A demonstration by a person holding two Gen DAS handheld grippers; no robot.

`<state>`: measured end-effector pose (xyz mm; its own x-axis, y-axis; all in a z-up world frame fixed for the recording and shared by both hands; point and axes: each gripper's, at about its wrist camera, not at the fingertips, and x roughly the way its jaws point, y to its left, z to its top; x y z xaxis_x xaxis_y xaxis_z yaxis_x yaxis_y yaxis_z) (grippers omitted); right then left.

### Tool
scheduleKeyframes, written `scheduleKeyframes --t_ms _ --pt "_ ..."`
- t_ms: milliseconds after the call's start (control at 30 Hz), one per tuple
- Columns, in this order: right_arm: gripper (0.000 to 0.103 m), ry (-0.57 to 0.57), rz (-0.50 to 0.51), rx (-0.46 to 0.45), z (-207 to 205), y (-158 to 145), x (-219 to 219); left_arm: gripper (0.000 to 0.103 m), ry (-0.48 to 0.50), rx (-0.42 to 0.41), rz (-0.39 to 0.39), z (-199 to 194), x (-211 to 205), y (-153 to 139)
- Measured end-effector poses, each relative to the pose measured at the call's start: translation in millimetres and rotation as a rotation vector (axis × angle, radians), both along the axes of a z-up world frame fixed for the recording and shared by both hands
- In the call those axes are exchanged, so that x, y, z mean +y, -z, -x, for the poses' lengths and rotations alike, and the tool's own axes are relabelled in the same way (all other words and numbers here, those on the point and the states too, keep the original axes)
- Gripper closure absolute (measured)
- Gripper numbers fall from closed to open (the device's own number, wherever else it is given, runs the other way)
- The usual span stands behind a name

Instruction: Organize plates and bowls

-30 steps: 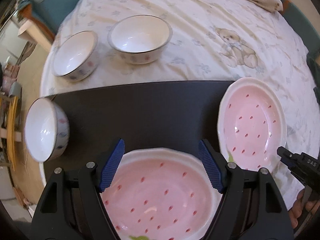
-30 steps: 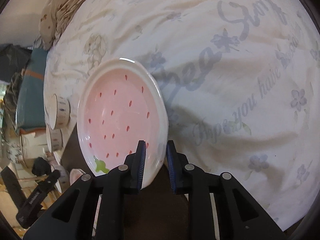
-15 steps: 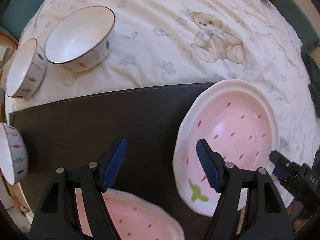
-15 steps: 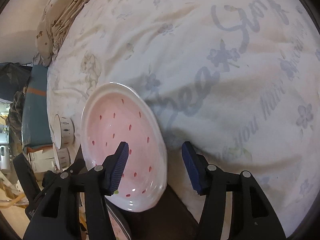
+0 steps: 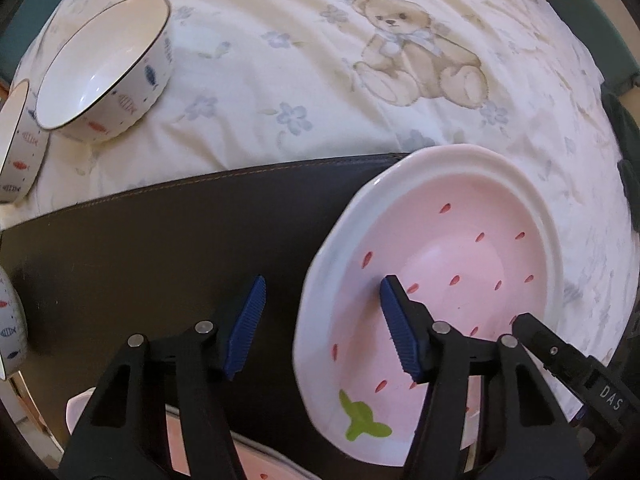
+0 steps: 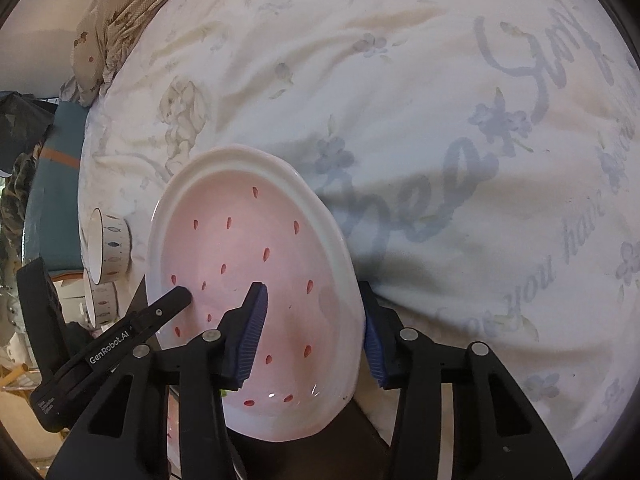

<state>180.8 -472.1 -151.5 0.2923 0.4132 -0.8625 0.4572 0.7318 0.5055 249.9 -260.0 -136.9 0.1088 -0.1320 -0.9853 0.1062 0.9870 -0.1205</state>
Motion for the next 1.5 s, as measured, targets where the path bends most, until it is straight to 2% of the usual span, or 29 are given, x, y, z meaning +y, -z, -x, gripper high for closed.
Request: scheduleKeyframes --t_ms 133,200,267,333,467,533,633,700,867,967,1100,1400,1500 --pt "0.056 -0.011 0.014 0.005 -1.0 3.5 1.2 0.047 0.044 -0.004 -0.012 -2.7 -9.7 1.2" --pt "0.052 -0.037 0.015 0.007 -2.7 4.3 6.6 0.047 0.083 -0.009 -0.016 -9.4 -17.2 0.9" --pt "0.052 -0.051 0.045 0.004 -3.3 2.6 10.4 0.047 0.104 -0.015 -0.017 -9.0 -20.4 0.9" --pt "0.052 -0.045 0.044 0.001 -2.3 3.0 9.6 0.055 0.122 -0.022 -0.005 -10.8 -27.2 1.3" --pt "0.052 -0.066 0.07 -0.001 -3.0 3.2 12.0 0.058 0.11 -0.022 0.002 -12.2 -33.1 1.6" --pt "0.058 -0.079 0.095 -0.007 -2.1 1.7 12.5 0.062 0.08 -0.009 0.011 -8.2 -24.1 -1.5" --pt "0.065 -0.064 0.083 -0.016 0.6 -0.6 6.8 0.066 0.071 -0.002 0.014 -7.2 -13.6 -4.6" --pt "0.065 -0.073 0.084 -0.029 0.1 -5.9 8.3 0.066 0.066 -0.018 -0.007 -4.0 -7.8 -9.1" --pt "0.065 -0.128 0.059 -0.069 1.3 -19.3 22.5 0.066 -0.001 -0.017 0.04 3.2 19.2 -12.8" --pt "0.065 -0.154 0.044 -0.086 2.2 -24.2 33.6 0.066 -0.011 -0.018 0.016 11.6 29.7 -17.6" --pt "0.065 -0.19 0.04 -0.111 3.2 -30.8 46.0 0.067 -0.041 -0.031 0.035 24.4 41.8 -26.4" --pt "0.076 -0.247 0.04 -0.177 11.3 -51.7 62.9 0.067 -0.063 -0.082 0.058 37.6 81.0 -57.5" --pt "0.076 -0.265 0.031 -0.194 16.1 -58.5 70.9 0.067 -0.067 -0.09 0.046 42.0 88.7 -62.1"
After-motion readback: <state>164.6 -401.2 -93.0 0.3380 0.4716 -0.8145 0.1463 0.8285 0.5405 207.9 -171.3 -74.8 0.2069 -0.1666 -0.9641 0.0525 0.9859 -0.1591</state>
